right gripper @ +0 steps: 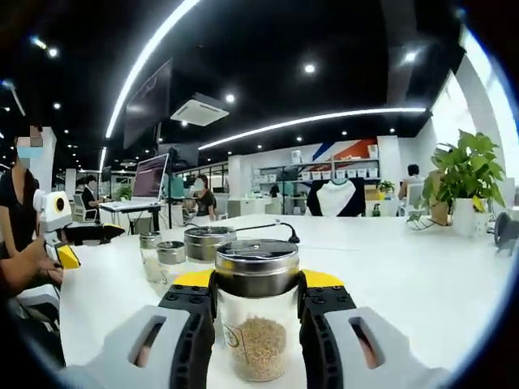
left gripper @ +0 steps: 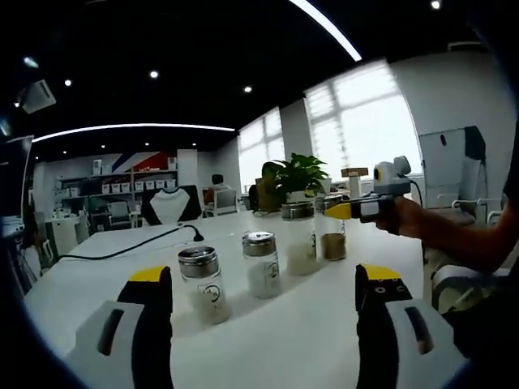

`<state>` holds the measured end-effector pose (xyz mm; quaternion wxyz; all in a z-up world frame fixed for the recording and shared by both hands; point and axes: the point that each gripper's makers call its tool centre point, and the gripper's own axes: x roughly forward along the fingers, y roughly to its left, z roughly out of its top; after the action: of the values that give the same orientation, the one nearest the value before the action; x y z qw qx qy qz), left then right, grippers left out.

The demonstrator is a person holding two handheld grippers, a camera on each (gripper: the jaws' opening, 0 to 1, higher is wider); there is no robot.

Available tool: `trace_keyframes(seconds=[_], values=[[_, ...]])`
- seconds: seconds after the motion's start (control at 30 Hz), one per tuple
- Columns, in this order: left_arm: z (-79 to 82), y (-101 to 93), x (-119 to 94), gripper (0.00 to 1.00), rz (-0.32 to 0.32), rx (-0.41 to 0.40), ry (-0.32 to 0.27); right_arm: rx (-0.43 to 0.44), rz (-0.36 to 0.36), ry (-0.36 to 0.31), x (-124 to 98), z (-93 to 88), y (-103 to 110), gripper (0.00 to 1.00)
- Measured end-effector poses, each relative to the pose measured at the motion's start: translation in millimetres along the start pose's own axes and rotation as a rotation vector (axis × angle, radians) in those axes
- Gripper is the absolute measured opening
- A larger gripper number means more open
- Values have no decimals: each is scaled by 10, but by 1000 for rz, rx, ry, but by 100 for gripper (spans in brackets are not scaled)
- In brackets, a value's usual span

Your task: Rotate the seasoning bottle until the label or dispensing opening points toward the visible target arrow and the bottle remains upright within the marked orientation range

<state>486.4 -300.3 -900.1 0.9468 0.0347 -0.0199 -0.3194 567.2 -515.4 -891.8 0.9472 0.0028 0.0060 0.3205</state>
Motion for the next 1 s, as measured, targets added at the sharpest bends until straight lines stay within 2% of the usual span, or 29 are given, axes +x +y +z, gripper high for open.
trace_keyframes(seconds=[0.13, 0.3, 0.53, 0.63, 0.77, 1.0], values=[[-17, 24, -2, 98, -3, -54, 1, -6, 8, -1, -2, 6, -67, 37], [10, 55, -25, 98, 2, -81, -9, -14, 32, -3, 3, 5, -125, 37], [2, 91, -41, 98, 17, -81, -8, -14, 60, -18, 31, 2, -154, 37], [-1, 94, -42, 98, 20, -74, -5, -13, 67, -47, 68, -4, -180, 37], [-24, 117, -54, 99, 38, -37, 9, -20, 81, -51, 77, -2, -178, 37], [-63, 125, -64, 99, 39, -34, 23, -21, 101, -49, 79, -3, -180, 37]])
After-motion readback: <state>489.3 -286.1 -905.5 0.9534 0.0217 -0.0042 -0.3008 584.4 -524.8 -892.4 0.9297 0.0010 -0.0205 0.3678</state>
